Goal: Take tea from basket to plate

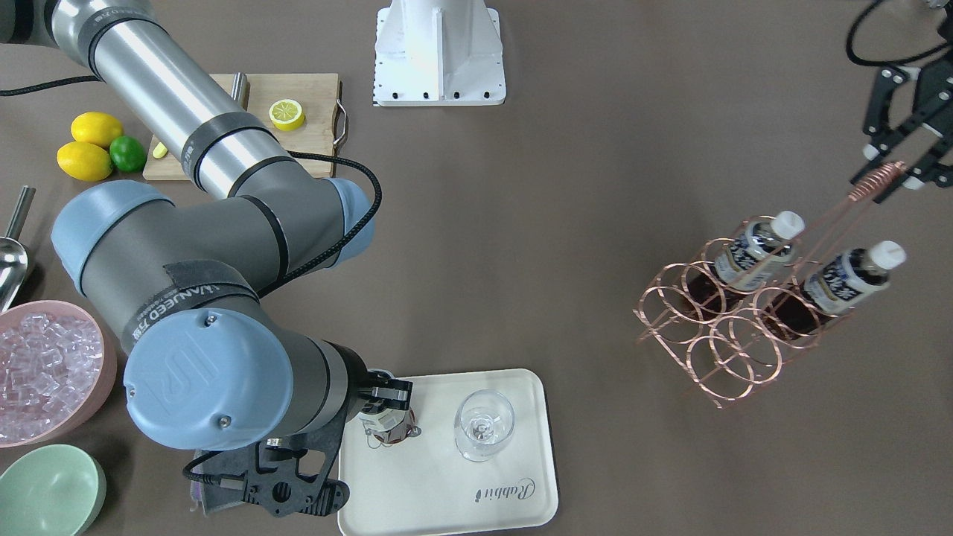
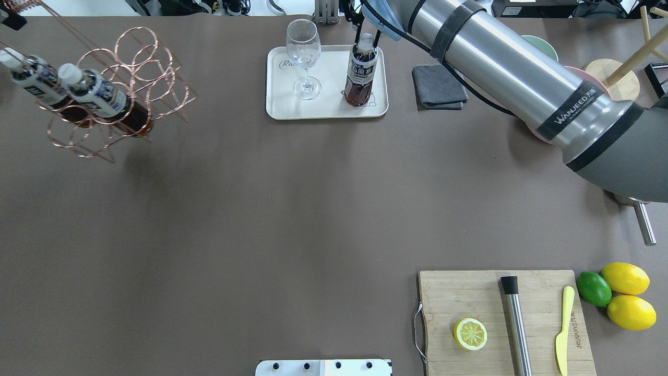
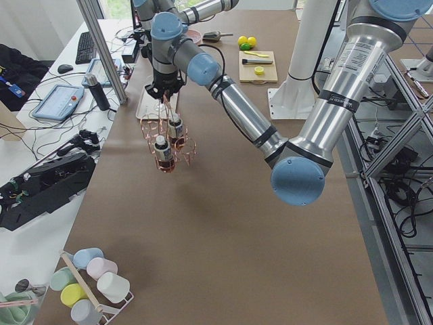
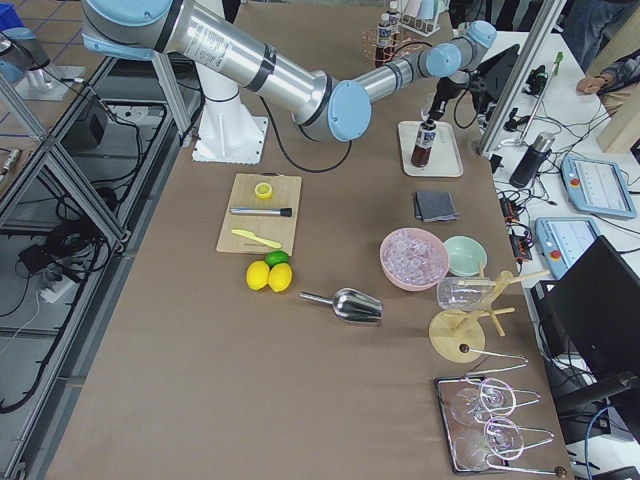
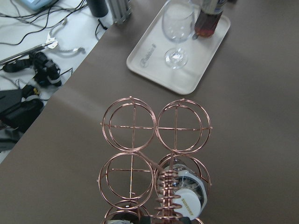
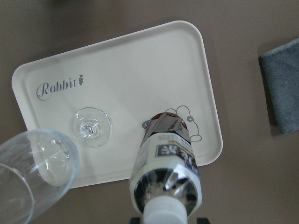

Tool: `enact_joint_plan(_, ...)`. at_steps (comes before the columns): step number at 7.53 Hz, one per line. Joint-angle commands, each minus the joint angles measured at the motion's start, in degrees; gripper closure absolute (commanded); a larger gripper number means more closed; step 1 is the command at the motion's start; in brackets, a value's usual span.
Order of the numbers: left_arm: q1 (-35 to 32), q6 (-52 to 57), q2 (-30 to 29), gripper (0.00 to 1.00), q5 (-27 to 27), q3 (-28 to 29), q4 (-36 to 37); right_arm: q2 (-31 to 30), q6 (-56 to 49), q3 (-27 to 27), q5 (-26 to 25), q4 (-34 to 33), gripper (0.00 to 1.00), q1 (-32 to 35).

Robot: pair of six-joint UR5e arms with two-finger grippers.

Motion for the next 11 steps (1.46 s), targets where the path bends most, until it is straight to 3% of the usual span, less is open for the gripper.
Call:
enact_joint_plan(1,-3.66,15.62,0.84,1.0,7.11,4.68,3.8,-0.05,-0.04,2.8,0.18,-0.53,0.01,-0.07)
enact_joint_plan(2,-3.84,20.97,0.84,1.0,10.71,5.11,3.91,-0.4,-0.04,5.43,0.62,-2.53,0.01,0.8)
enact_joint_plan(4,-4.02,28.13,0.05,1.0,16.78,6.33,3.3,-5.2,-5.27,19.53,0.45,-16.28,0.01,2.38)
enact_joint_plan(5,-3.75,29.28,-2.48,1.0,18.55,10.0,2.6,-10.11,-10.36,27.88,0.45,-22.18,0.01,4.65)
enact_joint_plan(7,-3.66,29.73,-5.57,1.0,21.18,16.69,-2.22,-26.85,-18.98,49.64,-0.17,-29.86,0.01,8.0)
enact_joint_plan(8,-3.66,29.73,-5.58,1.0,22.25,18.63,-4.16,-34.51,-23.38,56.72,-0.43,-31.11,0.01,10.89)
enact_joint_plan(10,-3.4,29.73,-5.75,1.0,22.34,24.34,-10.82,-51.73,-44.49,63.35,-1.74,-31.64,0.01,20.09)
enact_joint_plan(11,-2.35,29.64,-5.75,1.0,22.35,25.58,-12.34,-57.47,-53.56,63.9,-3.84,-31.73,0.01,25.28)
